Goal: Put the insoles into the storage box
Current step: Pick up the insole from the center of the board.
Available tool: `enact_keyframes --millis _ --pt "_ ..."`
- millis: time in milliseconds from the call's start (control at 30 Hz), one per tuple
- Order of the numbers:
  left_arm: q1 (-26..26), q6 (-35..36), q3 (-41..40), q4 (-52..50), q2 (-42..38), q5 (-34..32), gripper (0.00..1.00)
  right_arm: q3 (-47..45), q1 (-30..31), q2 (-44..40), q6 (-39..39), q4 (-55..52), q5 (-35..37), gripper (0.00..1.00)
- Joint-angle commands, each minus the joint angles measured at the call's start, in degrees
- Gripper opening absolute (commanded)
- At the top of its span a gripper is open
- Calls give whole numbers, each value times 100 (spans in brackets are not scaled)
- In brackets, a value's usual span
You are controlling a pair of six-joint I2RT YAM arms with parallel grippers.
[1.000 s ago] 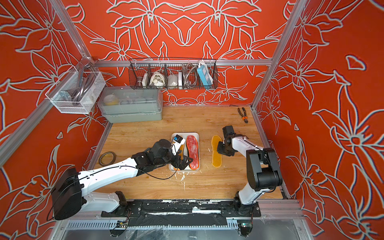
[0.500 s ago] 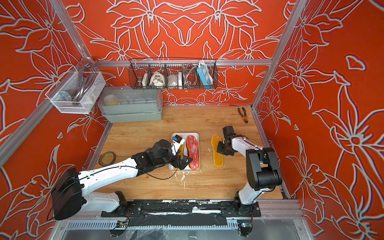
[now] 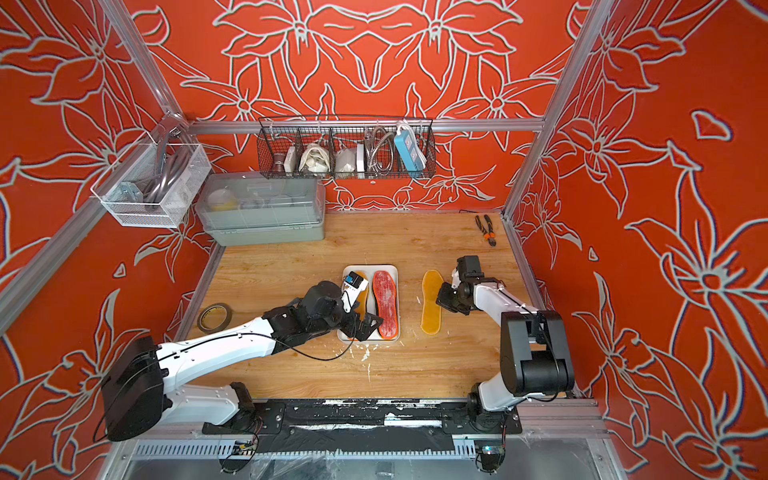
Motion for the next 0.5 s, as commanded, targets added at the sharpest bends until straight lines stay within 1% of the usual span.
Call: enact_keyframes --millis 0,67,100,133,167,200,233,300,333,367,467 --pt "-29 75 -2 93 -124 -32 99 -121 -76 -178 85 103 -519 0" --pt "-29 74 -4 98 -122 -31 99 -105 -80 -225 43 3 -469 0" --pt "-29 75 -3 93 -126 -31 99 -93 -81 -251 25 -70 -299 0" --pt "-29 76 -4 100 -116 -23 99 -78 -72 -254 0 -127 -71 4" --pt "-29 74 -4 110 -109 -22 99 -66 -64 -248 -32 -162 96 15" --pt "-28 76 -4 120 -98 -18 99 0 -48 -208 -78 -279 281 30" --pt "-29 85 1 120 -83 -6 99 67 -9 -179 -110 -379 457 38" --pt "-30 96 21 94 -62 -13 99 214 188 -125 -177 -565 1008 49" --pt "-28 102 23 93 -54 -11 99 259 274 -96 -179 -602 1218 51" --pt "-29 100 23 86 -43 -5 99 310 337 -37 -188 -601 1379 52" --pt "-29 108 32 110 -34 -3 99 470 386 281 -187 -645 1576 52"
